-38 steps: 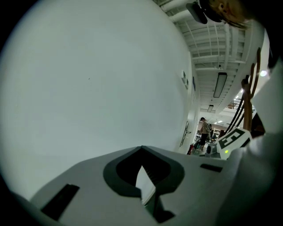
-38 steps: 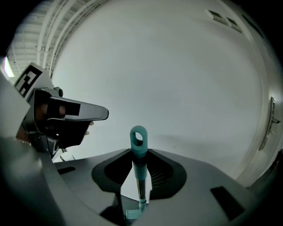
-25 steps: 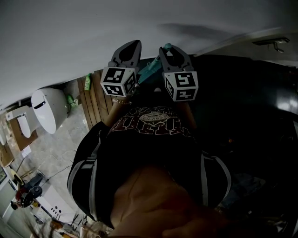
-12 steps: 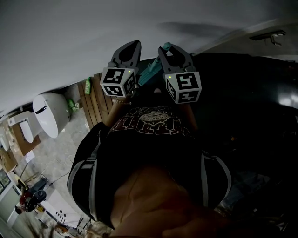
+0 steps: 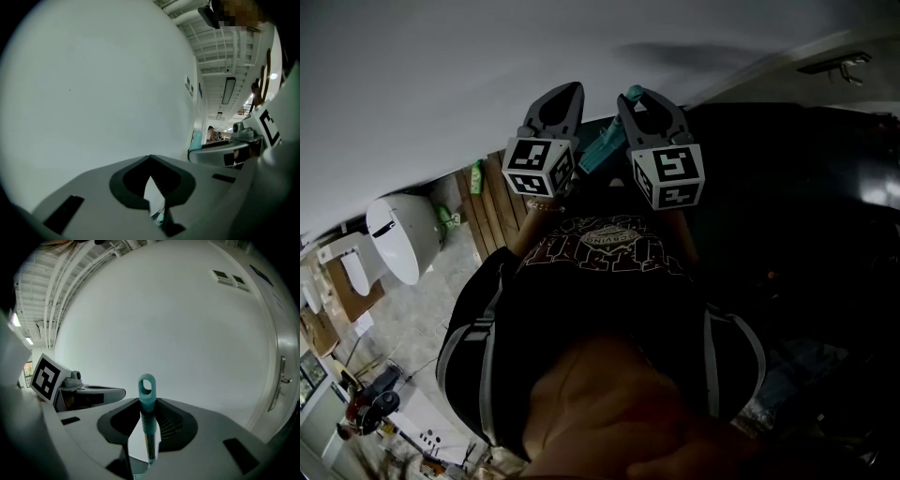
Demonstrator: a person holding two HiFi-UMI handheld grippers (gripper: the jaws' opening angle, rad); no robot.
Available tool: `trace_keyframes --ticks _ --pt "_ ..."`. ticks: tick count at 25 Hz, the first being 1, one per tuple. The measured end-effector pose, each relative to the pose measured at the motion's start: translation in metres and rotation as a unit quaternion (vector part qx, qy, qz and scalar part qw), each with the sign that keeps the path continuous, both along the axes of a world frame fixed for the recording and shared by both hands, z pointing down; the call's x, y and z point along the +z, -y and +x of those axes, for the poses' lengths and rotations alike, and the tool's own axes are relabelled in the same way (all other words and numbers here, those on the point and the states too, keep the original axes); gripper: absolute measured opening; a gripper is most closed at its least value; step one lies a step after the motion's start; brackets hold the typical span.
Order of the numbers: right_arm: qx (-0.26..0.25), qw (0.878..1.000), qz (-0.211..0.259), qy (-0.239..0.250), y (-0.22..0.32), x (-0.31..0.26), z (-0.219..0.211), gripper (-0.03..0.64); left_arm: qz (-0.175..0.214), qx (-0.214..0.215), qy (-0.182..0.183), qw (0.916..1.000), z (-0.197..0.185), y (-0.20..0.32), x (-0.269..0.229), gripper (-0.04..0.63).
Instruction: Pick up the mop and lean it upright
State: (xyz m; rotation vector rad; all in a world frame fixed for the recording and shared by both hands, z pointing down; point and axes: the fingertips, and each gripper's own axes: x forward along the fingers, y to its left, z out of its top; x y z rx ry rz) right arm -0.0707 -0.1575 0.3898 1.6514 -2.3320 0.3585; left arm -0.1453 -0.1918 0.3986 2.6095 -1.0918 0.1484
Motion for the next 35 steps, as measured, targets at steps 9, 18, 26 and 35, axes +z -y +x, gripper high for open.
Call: trace_keyframes --ticks 9,18,26,35 --pt "0.034 0.999 -0.003 -0.001 0.007 -0.001 0.003 0.117 0.004 0.031 -0.008 0.9995 0.000 0.011 -0.003 0.038" --pt "0.090 0.996 0.007 0.013 0.012 0.001 0.008 0.117 0.010 0.089 -0.007 0.9960 0.004 0.021 -0.001 0.038" --pt "0.120 0.992 0.016 0.020 0.011 -0.002 0.032 0.117 0.010 0.109 -0.003 0.9940 0.022 0.024 0.003 0.038" --pt "0.096 0.995 0.017 0.033 0.000 -0.005 0.105 0.117 0.011 0.088 0.000 0.9960 0.099 0.012 0.001 0.040"
